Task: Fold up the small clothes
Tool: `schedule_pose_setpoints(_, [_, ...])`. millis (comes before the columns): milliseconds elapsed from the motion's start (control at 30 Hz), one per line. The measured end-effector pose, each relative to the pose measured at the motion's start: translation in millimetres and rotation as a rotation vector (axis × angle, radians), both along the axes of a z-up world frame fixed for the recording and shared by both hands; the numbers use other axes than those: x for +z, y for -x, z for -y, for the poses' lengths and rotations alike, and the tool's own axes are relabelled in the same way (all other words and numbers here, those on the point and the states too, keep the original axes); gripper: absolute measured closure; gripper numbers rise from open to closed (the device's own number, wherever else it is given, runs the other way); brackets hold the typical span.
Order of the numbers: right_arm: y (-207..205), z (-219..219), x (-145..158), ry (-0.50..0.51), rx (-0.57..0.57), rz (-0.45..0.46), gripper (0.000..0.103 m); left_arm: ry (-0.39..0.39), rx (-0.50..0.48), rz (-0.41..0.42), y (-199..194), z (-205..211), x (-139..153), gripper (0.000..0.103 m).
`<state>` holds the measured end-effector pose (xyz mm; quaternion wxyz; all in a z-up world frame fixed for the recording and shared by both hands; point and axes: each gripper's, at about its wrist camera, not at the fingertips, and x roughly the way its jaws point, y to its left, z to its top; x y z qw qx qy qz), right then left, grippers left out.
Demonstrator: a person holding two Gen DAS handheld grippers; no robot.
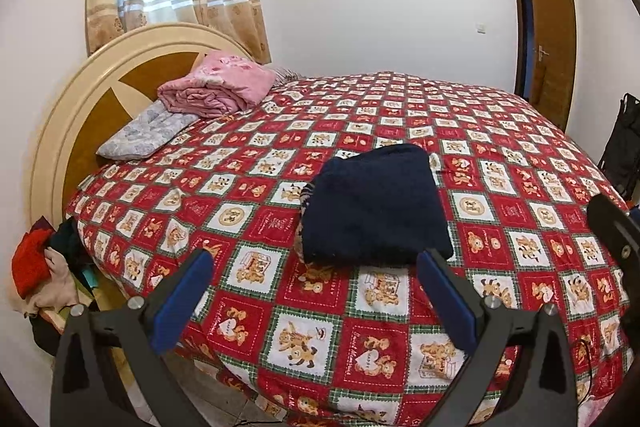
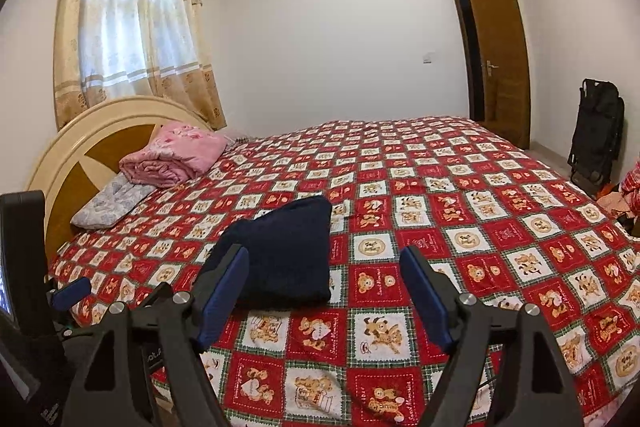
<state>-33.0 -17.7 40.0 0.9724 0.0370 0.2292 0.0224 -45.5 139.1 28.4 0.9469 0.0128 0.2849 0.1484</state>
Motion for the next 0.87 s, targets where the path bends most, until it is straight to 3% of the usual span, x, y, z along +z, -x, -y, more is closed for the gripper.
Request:
schedule_pose_setpoints(333, [8.7,2.1,6.7,0.002,-0.01,0.042,0.024,-0.027,0.008,0.017,3.9,6.0,4.8,0.0])
schedule_pose_setpoints(867, [10.7,-2.0,4.9,0.014,0.0,0.044,0.024,-0.001,-0.018,0.045,5.4,8.2,7.1,0.0])
